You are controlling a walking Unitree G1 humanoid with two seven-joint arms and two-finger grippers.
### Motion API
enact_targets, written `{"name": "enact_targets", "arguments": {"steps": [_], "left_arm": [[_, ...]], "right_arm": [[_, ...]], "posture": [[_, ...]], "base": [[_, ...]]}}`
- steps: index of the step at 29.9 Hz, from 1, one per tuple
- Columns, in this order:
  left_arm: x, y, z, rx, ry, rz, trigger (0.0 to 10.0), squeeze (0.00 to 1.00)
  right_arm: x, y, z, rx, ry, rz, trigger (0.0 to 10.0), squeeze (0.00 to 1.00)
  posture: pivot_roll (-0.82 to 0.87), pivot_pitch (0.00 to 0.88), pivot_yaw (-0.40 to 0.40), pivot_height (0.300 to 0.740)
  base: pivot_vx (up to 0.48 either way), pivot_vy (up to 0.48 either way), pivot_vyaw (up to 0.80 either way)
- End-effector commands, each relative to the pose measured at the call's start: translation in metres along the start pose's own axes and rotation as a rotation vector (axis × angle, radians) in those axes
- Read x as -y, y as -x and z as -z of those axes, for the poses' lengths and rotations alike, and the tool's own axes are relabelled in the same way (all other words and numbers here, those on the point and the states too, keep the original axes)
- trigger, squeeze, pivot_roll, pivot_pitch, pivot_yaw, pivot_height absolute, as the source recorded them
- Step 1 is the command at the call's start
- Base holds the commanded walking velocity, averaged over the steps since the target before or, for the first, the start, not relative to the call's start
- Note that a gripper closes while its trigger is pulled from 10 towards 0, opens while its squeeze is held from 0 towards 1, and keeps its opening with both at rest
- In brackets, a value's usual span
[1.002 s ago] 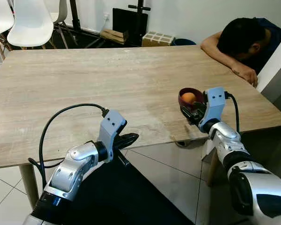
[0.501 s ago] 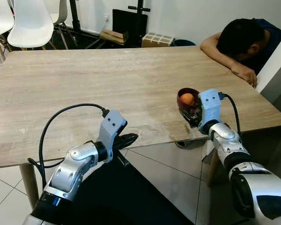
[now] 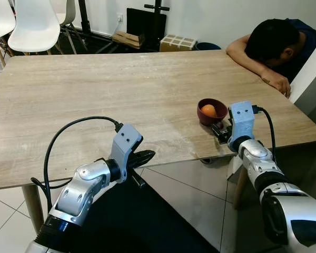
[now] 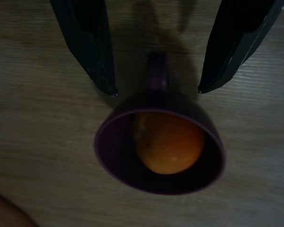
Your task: Restocking fridge
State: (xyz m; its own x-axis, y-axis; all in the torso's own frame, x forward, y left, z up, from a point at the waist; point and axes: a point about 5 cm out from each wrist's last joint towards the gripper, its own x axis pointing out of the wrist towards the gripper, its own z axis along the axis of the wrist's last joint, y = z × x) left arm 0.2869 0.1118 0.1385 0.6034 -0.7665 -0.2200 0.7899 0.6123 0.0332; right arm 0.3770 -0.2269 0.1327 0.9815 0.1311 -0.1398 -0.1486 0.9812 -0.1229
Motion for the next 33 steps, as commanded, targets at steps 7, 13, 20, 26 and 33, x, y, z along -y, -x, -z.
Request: {"name": "enact_targets", "arguments": {"steps": [7,13,20,26,33], "left_arm": [[0.0,0.004,-0.006,0.072,0.036,0.03,10.0,0.0],[-0.004,0.004,-0.006,0.06,0.027,-0.011,10.0,0.0],[-0.002,0.005,-0.007,0.049,0.02,-0.002,10.0,0.0],[-0.004,0.006,-0.009,0.05,0.017,-0.001,10.0,0.0],[-0.004,0.005,-0.009,0.043,0.01,0.0,10.0,0.0]], "right_arm": [[-0.002,0.0,0.004,-0.028,-0.056,-0.01,10.0,0.0],[-0.006,-0.003,0.001,-0.025,-0.064,-0.023,10.0,0.0],[-0.011,-0.006,-0.002,-0.011,-0.125,-0.012,10.0,0.0],[-0.01,-0.006,-0.002,-0.003,-0.16,0.011,10.0,0.0],[-0.005,-0.005,-0.003,0.012,-0.181,0.051,10.0,0.0]], "posture": [[-0.02,0.101,-0.054,0.731],[-0.01,0.123,-0.051,0.731],[0.02,0.143,-0.042,0.731],[0.03,0.14,-0.037,0.731],[0.02,0.135,-0.03,0.731]], "base": [[0.0,0.0,0.0],[0.0,0.0,0.0],[0.0,0.0,0.0],[0.0,0.0,0.0],[0.0,0.0,0.0]]}}
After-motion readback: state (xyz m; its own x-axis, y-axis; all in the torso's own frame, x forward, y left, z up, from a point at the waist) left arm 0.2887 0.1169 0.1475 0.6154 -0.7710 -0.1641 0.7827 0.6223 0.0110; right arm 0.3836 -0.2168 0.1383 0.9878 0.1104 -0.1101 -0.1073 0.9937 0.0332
